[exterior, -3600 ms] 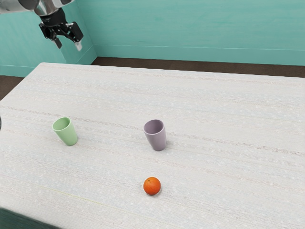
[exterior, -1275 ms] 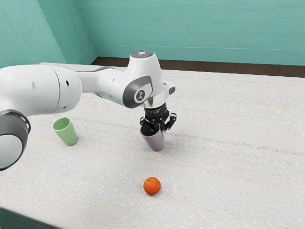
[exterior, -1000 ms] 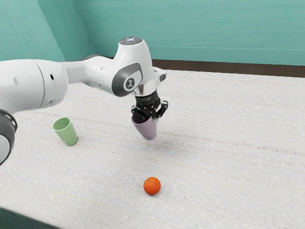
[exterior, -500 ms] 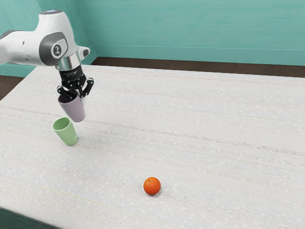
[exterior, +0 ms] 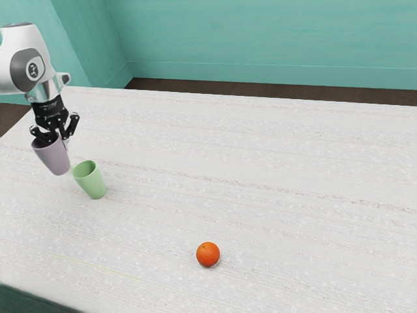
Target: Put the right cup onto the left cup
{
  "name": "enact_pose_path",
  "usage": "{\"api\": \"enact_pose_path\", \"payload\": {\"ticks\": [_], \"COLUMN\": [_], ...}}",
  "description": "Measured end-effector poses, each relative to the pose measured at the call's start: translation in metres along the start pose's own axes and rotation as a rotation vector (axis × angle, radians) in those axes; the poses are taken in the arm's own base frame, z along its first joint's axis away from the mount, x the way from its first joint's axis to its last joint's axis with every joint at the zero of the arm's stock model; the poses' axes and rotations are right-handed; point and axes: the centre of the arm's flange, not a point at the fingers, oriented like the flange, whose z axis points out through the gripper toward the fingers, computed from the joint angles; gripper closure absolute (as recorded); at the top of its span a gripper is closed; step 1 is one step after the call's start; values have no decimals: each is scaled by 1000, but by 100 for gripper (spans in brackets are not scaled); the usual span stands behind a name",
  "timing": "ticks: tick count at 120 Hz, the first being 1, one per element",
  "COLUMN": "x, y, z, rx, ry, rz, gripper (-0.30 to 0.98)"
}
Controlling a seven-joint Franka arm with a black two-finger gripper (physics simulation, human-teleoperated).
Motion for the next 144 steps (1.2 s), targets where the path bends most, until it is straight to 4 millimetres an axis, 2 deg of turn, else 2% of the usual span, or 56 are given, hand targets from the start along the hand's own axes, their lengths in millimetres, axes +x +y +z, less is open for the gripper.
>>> {"api": "enact_pose_path", "payload": {"ticks": [12,31,42,55,91,102,122,144], "x": [-14,-71,-91,-88,-40,-38,-45,-35], "y": [26,92,108,105,62,63,74,63], "z": [-2,-3,-4,-4,3,7,10,9], "rx": [0,8,7,2,-8,-7,-6,-12], "ry": [13,30,38,39,28,27,32,33], "rz": [54,211,258,253,141,139,163,139], "gripper": [76,76,76,76,76,76,76,76]}}
